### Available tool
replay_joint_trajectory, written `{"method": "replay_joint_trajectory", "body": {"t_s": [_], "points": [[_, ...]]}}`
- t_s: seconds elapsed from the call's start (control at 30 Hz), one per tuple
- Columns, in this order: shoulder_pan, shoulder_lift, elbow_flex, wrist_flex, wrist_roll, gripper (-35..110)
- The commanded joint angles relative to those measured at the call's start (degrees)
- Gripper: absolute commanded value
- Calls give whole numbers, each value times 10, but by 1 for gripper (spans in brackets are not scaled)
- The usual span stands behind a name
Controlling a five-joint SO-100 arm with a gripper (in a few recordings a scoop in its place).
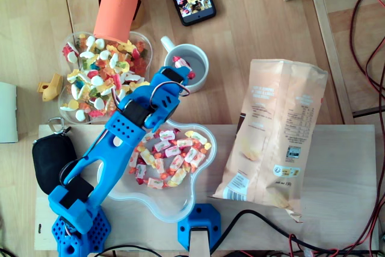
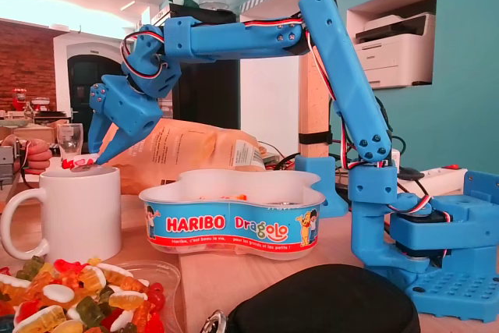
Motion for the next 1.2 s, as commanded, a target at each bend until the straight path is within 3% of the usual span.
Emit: {"method": "replay_joint_trajectory", "body": {"t_s": [0.0, 0.27, 0.63, 0.83, 1.17], "points": [[2, 25, -27, -7, -1, -4], [2, 23, -27, -7, -1, -2], [1, 21, -26, -7, -10, 19], [-3, 25, -28, -7, -11, 19], [-96, 124, -95, 1, -30, 21]]}}
